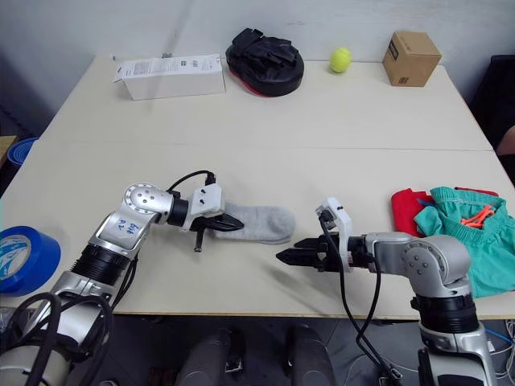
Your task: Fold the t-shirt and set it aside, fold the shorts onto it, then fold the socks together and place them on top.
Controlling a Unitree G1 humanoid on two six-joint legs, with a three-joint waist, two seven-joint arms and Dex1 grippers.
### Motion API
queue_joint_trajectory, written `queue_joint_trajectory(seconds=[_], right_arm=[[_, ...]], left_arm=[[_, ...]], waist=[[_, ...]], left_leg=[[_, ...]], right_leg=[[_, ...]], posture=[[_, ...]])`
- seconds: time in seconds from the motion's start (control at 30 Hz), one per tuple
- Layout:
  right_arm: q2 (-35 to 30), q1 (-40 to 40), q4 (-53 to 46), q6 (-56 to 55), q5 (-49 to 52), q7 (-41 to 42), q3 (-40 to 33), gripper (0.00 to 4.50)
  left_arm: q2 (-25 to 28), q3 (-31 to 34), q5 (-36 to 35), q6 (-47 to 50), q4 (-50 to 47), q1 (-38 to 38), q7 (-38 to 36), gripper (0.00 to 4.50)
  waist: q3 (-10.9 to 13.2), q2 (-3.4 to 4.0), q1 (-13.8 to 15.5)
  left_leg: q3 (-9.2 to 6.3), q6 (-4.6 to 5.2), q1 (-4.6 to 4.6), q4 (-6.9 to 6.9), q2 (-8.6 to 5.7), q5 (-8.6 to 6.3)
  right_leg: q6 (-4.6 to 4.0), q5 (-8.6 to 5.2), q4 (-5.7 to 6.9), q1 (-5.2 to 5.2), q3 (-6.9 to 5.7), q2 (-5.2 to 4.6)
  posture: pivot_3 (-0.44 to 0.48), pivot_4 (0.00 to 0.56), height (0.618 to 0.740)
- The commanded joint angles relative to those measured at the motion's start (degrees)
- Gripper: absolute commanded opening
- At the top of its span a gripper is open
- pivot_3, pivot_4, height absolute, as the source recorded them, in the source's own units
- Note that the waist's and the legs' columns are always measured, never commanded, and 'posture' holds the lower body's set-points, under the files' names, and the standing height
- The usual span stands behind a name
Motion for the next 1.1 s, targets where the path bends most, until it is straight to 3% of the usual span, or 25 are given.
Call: queue_joint_trajectory(seconds=[0.03, 0.33, 0.57, 0.9, 1.1], right_arm=[[3.4, -1.7, 3.7, 4.3, -0.2, -4.4, -2.8, 4.50], [15.8, -8.6, 13.3, 9.8, -2.4, -15.2, -15.5, 4.50], [18.4, -11.3, 17.4, 9.7, -3.9, -20.5, -22.1, 4.50], [17.7, -11.9, 17.1, 9.6, -3.4, -19.9, -23.4, 4.50], [19.7, -11.7, 16.0, 9.6, -2.8, -18.8, -20.5, 4.50]], left_arm=[[-0.5, -0.3, 0.7, 0.2, -1.4, 1.1, 0.4, 0.04], [0.7, 0.0, 1.1, -0.4, -2.1, 2.1, 0.3, 0.04], [0.5, 0.2, 1.6, -0.8, -1.8, 2.3, 0.6, 0.04], [0.6, 0.2, 1.9, -0.9, -2.3, 2.6, 0.4, 0.04], [0.9, 0.2, 2.1, -1.0, -2.2, 2.5, 0.2, 0.04]], waist=[[0.0, -0.01, 0.0], [-0.1, -0.02, -1.1], [-0.1, -0.01, -1.3], [-0.1, 0.00, -1.3], [-0.1, 0.00, -1.5]], left_leg=[[0.00, 0.00, 0.00, 0.00, 0.00, 0.00], [0.01, -0.02, 0.02, -0.02, 0.01, 0.02], [0.00, -0.02, 0.02, -0.04, -0.01, 0.03], [0.00, -0.02, 0.01, -0.07, -0.02, 0.03], [0.00, -0.02, -0.01, -0.10, -0.01, 0.03]], right_leg=[[0.00, 0.00, 0.01, 0.00, 0.00, 0.00], [0.00, 0.00, 0.09, -0.01, 0.01, 0.00], [0.00, 0.00, 0.10, -0.01, 0.01, -0.02], [0.00, 0.00, 0.09, -0.02, 0.02, -0.03], [0.00, 0.00, 0.07, -0.05, 0.02, -0.02]], posture=[[0.000, 0.150, 0.740], [0.000, 0.150, 0.740], [0.000, 0.150, 0.740], [0.000, 0.150, 0.740], [0.000, 0.150, 0.740]])
